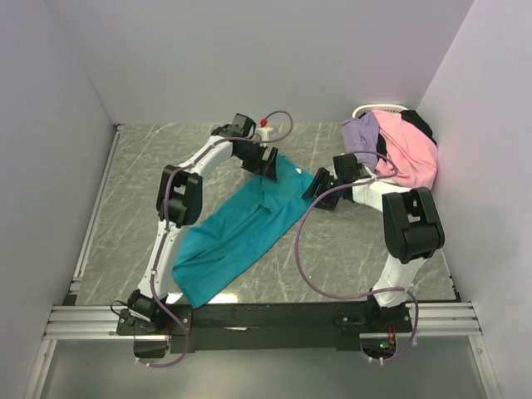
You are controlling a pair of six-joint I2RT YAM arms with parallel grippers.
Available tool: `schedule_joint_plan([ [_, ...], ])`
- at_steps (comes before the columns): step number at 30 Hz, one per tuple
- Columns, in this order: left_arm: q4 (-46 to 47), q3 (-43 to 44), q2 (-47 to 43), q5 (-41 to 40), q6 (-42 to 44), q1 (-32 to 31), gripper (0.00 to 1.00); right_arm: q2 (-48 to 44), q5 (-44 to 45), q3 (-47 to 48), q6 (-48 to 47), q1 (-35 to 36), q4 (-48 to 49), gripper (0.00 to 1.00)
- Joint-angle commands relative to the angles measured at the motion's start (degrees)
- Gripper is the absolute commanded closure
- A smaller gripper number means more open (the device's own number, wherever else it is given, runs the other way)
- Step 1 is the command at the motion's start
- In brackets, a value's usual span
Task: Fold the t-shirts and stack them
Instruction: Fold the tshirt
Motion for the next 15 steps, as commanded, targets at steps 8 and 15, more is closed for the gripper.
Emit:
schedule_joint_plan([
  [8,-3.5,0.3,3.9,-6.3,0.1,-1.9,0.38,7.5,1.7,6.2,1.9,-0.3,0.6,0.48],
  [15,2.8,2.6,4.4,-10.5,-8.9,0.1,0.99,12.4,0.5,13.7,1.1,-0.3,0.0,0.82],
])
